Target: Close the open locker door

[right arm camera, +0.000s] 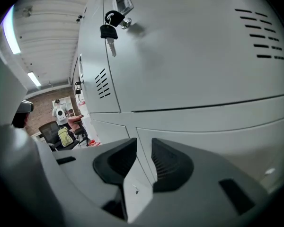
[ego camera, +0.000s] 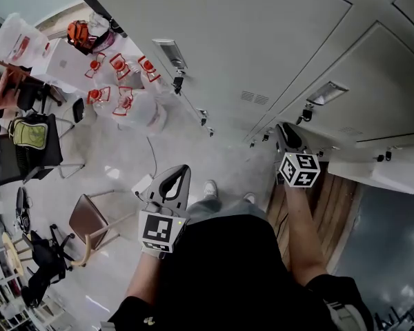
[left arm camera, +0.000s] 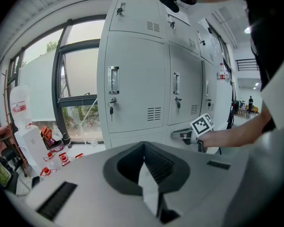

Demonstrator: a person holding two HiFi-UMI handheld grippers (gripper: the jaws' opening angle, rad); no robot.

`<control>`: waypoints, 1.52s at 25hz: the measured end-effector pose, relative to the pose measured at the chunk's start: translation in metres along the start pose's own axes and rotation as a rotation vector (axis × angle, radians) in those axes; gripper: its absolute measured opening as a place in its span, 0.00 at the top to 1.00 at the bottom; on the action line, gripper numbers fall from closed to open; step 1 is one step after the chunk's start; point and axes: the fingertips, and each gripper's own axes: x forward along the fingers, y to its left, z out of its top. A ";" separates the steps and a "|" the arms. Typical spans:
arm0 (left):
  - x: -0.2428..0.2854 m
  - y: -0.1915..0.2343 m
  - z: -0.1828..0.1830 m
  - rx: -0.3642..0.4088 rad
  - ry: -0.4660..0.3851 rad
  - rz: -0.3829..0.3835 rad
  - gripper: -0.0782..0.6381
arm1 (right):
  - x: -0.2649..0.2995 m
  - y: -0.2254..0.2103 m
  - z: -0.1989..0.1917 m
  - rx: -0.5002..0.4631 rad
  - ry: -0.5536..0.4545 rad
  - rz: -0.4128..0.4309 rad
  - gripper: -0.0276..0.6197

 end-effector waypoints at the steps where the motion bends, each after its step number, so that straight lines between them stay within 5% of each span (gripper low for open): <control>1: 0.002 0.000 0.002 0.004 -0.004 -0.014 0.86 | -0.004 0.000 0.002 0.004 -0.006 -0.007 0.79; 11: 0.033 -0.023 0.024 0.058 -0.054 -0.235 0.86 | -0.063 0.029 0.041 -0.034 -0.081 -0.020 0.80; 23: 0.065 -0.089 0.057 0.136 -0.112 -0.552 0.86 | -0.170 0.053 0.083 -0.038 -0.212 -0.170 0.82; 38: 0.068 -0.186 0.105 0.190 -0.178 -0.768 0.86 | -0.280 0.046 0.120 -0.099 -0.297 -0.292 0.82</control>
